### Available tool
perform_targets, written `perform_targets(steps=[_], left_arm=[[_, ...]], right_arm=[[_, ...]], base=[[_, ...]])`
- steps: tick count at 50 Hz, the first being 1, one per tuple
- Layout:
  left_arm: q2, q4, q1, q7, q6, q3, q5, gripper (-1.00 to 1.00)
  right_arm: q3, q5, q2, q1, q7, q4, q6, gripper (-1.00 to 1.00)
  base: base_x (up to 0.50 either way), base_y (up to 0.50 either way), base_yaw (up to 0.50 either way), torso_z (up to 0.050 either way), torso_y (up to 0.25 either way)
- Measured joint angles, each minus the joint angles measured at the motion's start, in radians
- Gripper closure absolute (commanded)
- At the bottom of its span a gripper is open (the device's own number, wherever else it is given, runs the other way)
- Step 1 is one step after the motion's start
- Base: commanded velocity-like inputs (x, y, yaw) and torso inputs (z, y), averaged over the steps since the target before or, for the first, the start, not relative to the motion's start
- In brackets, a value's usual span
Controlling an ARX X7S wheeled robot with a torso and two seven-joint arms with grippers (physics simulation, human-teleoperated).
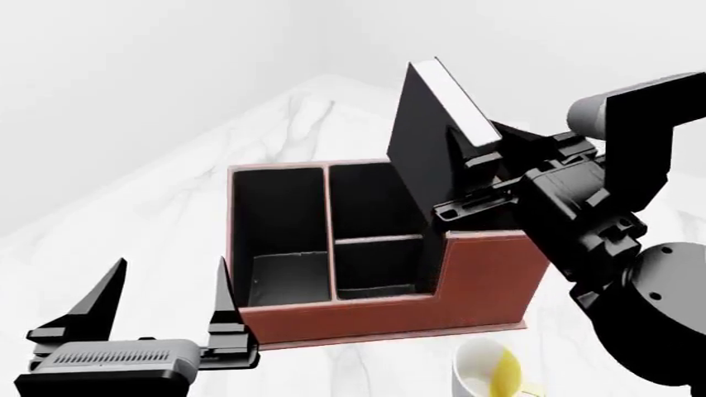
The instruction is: Pick up the book and place it in the right compartment of the caddy.
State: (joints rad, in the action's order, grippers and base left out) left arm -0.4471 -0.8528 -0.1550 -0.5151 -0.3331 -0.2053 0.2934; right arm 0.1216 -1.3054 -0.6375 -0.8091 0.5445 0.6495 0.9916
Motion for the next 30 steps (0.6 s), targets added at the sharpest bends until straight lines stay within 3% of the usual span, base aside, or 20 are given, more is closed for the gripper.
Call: perform_targets(steps=[30], left_arm=[[-0.006, 0.005, 0.006, -0.008, -0.001, -0.006, 0.005, -1.0]], right_arm=[[0.05, 0.174, -0.017, -0.104, -0.036, -0.215, -0.029, 1.0]], base=[[0.0, 0.0, 0.0, 0.001, 0.001]])
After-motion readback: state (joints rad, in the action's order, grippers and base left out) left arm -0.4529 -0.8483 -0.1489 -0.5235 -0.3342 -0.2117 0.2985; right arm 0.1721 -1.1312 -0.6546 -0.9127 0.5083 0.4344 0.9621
